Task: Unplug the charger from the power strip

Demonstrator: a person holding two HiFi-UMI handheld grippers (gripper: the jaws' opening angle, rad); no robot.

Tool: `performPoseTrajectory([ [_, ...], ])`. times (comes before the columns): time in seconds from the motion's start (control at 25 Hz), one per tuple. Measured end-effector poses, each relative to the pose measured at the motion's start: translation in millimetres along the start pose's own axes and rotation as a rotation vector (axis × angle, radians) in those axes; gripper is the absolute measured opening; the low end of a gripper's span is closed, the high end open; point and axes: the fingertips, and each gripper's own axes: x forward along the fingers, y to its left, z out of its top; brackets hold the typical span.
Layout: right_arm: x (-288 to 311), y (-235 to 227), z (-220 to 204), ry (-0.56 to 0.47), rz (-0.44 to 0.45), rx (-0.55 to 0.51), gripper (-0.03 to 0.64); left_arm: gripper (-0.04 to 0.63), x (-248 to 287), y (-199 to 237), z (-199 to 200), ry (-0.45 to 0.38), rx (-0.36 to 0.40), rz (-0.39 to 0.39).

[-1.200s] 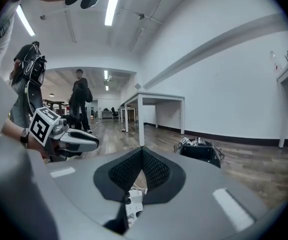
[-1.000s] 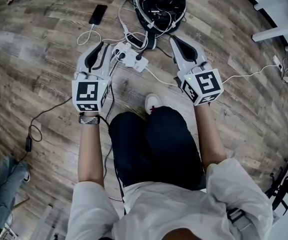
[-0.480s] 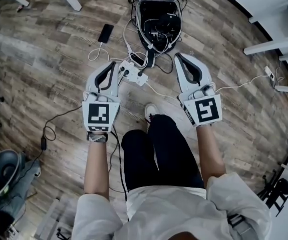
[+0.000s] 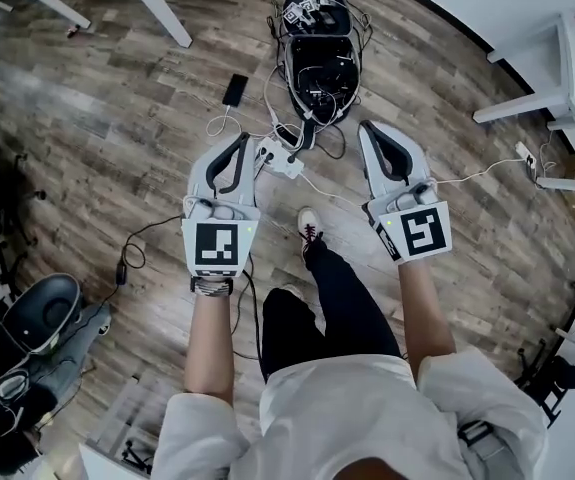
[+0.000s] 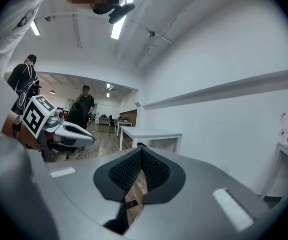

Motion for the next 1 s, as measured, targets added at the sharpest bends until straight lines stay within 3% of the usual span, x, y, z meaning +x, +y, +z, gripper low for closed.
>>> performPoseTrajectory([
  [0.36, -57, 1, 141, -0.068, -0.017, -0.002, 0.002, 0.005, -75, 7, 136, -0.058, 0.012, 0.066],
  [0.6, -103, 34, 203, -0.108, -0.01, 0.003, 0.002, 0.005, -133, 2, 190, -0.086, 0.027, 0.104],
  [1.0, -193, 83, 278, -0.179, 0.021, 0.025, 0.002, 0.005, -221, -48, 256, -0.165, 0.043, 0.137],
])
